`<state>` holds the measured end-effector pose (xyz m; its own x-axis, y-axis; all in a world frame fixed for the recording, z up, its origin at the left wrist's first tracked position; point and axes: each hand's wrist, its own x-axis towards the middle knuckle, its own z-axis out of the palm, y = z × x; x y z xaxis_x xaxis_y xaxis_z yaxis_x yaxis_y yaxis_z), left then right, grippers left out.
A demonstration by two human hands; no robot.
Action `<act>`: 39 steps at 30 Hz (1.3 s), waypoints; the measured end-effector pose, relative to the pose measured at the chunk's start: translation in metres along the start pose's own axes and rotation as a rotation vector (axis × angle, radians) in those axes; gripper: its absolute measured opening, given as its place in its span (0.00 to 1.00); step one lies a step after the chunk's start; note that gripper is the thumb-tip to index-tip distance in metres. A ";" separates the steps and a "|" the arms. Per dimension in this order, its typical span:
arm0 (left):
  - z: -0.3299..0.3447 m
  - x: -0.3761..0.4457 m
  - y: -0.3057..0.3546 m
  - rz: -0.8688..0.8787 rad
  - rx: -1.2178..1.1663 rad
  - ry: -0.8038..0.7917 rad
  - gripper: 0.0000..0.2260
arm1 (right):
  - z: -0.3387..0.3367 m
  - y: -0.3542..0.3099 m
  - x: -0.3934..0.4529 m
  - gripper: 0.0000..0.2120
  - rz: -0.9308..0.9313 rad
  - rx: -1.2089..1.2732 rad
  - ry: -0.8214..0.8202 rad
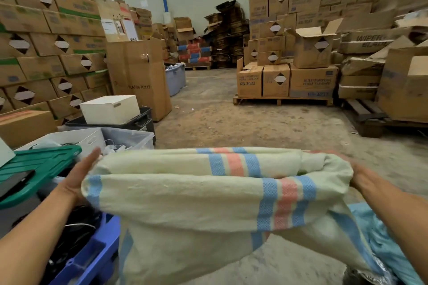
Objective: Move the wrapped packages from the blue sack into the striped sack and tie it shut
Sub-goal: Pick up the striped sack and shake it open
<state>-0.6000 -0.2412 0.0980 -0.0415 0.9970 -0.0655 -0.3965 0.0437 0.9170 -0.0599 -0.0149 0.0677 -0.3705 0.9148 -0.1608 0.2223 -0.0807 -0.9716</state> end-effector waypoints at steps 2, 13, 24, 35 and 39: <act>-0.002 0.006 -0.001 0.073 -0.076 -0.219 0.36 | 0.007 -0.012 0.002 0.44 -0.011 0.068 -0.056; 0.031 0.053 -0.054 -0.040 0.891 0.662 0.25 | 0.058 0.015 0.016 0.22 -0.137 -0.365 -0.118; 0.027 0.115 -0.125 -0.179 0.260 0.638 0.29 | 0.098 0.078 0.039 0.14 -0.136 -0.933 0.565; 0.088 0.088 -0.170 -0.410 0.242 0.543 0.37 | 0.156 0.137 -0.003 0.04 -0.553 -0.791 -0.075; 0.102 0.087 -0.175 -0.320 0.145 0.536 0.31 | 0.165 0.185 0.006 0.16 -0.152 -1.187 -0.455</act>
<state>-0.4408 -0.1556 -0.0280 -0.4092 0.7643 -0.4984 -0.3388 0.3799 0.8607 -0.1698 -0.0899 -0.1420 -0.6842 0.6474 -0.3358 0.7285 0.6282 -0.2731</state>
